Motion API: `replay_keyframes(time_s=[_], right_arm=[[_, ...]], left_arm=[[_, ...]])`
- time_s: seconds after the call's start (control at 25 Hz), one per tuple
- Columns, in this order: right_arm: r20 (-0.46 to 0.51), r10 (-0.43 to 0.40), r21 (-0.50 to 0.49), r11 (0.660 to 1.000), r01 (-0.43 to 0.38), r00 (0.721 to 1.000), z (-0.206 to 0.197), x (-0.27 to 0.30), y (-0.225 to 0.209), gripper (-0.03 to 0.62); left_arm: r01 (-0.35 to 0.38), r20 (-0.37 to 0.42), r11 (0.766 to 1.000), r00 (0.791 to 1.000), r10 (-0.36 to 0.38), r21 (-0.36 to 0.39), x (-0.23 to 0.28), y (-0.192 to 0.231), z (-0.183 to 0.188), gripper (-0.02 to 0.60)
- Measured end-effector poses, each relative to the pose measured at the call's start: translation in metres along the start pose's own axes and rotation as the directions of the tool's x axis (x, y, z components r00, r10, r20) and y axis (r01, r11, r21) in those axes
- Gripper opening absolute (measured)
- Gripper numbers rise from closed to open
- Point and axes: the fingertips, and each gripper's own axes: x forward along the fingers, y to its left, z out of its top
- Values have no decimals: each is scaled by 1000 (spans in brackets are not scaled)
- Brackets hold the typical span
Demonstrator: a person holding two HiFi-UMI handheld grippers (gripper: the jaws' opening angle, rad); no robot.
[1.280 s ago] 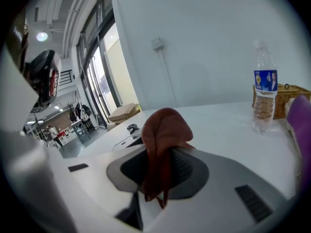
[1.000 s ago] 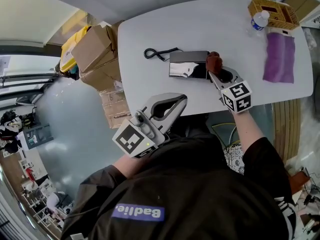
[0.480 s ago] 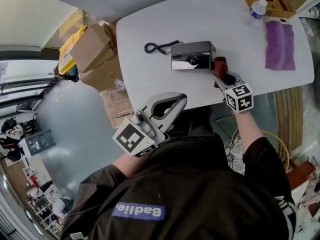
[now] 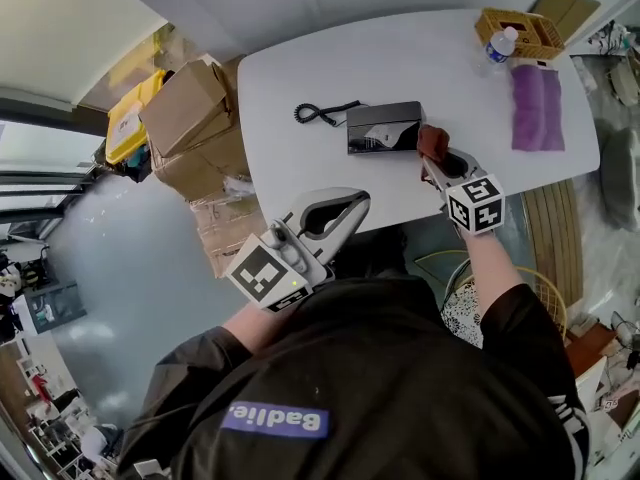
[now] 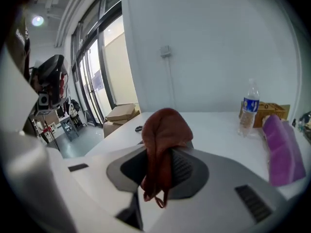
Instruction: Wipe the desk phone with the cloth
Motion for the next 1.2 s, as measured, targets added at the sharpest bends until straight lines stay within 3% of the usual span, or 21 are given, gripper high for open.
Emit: replay_keyframes(time_s=[0.24, 0.52, 0.88, 1.2], right_arm=[[15, -16, -114, 993, 17, 1000, 51, 4, 11, 89], [-43, 42, -255, 966, -52, 998, 77, 38, 1, 89], [-178, 152, -303, 931, -201, 972, 63, 92, -23, 89], [-294, 255, -340, 873, -350, 921, 33, 88, 16, 89]], left_arm=[[-18, 25, 1000, 1000, 17, 17, -30, 12, 13, 9], [-112, 40, 994, 993, 111, 12, -26, 39, 21, 9], [-246, 49, 968, 967, 248, -45, 13, 77, 16, 9], [-268, 62, 961, 960, 272, -68, 30, 90, 12, 9]])
